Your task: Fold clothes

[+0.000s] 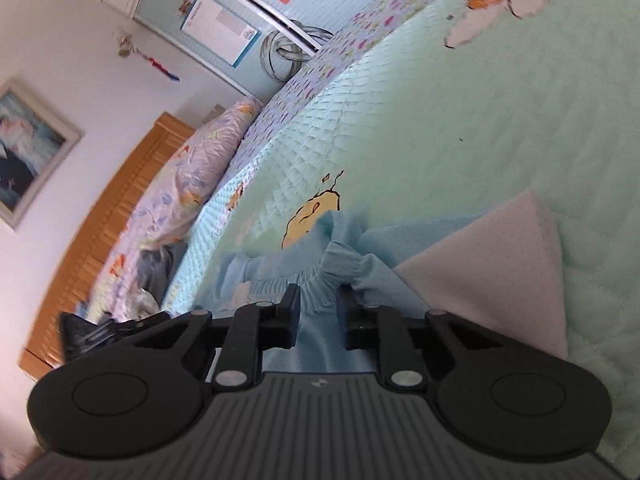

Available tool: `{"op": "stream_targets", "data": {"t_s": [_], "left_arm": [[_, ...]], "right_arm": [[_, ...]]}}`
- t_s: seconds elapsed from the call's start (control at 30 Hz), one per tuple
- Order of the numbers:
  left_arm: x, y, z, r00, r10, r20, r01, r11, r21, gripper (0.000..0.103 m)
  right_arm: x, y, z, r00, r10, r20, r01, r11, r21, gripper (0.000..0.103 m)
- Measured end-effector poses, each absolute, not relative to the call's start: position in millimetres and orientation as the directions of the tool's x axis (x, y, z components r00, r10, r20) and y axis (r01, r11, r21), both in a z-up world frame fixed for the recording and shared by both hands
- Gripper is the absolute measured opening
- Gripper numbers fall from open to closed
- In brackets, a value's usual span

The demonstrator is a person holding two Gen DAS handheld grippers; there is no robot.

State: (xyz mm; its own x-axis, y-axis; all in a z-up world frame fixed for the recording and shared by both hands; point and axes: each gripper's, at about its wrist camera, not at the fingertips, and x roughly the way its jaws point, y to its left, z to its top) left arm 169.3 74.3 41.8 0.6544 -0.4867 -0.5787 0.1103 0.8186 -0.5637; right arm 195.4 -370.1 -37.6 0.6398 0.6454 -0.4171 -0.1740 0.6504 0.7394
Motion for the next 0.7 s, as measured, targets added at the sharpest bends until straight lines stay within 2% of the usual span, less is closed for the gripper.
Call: {"op": "stream_targets", "data": {"t_s": [0.1,0.2,0.3,0.33,0.37,0.4,0.43,0.5,0.53,0.57,0.6,0.63,0.7], "left_arm": [[130,93,61,0.693,-0.571,-0.441,0.177,0.727,-0.663,0.093],[96,95,64,0.663,-0.65,-0.371,0.251,0.66,-0.708,0.099],[84,93,28,0.601,-0.586,-0.543,0.159,0.754,-0.637,0.098],[80,99,19,0.602,-0.569,-0.56,0.137,0.765,-0.629,0.09],[75,109,12,0.627,-0.564,-0.538,0.127,0.755,-0.643,0.082],[71,118,11,0.652,-0.544,-0.528,0.101,0.752,-0.651,0.075],[66,128,14,0.677,-0.513,-0.527,0.061,0.753,-0.655,0.072],[57,143,21,0.712,-0.465,-0.527,0.005,0.753,-0.658,0.078],[54,146,26,0.712,-0.465,-0.526,0.009,0.755,-0.656,0.081],[51,148,31,0.715,-0.479,-0.509,0.024,0.745,-0.667,0.087],[51,149,36,0.719,-0.504,-0.478,0.049,0.723,-0.689,0.088],[50,149,41,0.722,-0.529,-0.447,0.074,0.701,-0.71,0.089],[48,151,52,0.725,-0.574,-0.381,0.124,0.653,-0.747,0.097]], "right_arm": [[190,-367,-28,0.654,0.637,-0.409,-0.194,0.663,0.723,0.031],[174,-363,-9,0.671,0.637,-0.38,-0.23,0.665,0.71,0.043],[136,-359,13,0.654,0.68,-0.332,-0.301,0.636,0.711,0.055],[122,-358,16,0.637,0.692,-0.338,-0.312,0.633,0.708,0.058],[111,-358,13,0.624,0.686,-0.373,-0.299,0.651,0.697,0.058],[102,-361,6,0.621,0.647,-0.443,-0.253,0.7,0.668,0.058],[96,-366,-5,0.627,0.571,-0.53,-0.183,0.77,0.612,0.046],[82,-390,-22,0.661,0.49,-0.568,-0.086,0.802,0.592,0.0],[76,-404,-25,0.665,0.506,-0.549,-0.045,0.761,0.647,0.001],[70,-410,-21,0.674,0.51,-0.534,-0.039,0.746,0.664,0.004],[63,-413,-15,0.688,0.503,-0.524,-0.043,0.748,0.662,0.012],[57,-413,-6,0.7,0.499,-0.51,-0.057,0.751,0.658,0.025],[47,-406,5,0.703,0.553,-0.447,-0.115,0.709,0.695,0.044]]}}
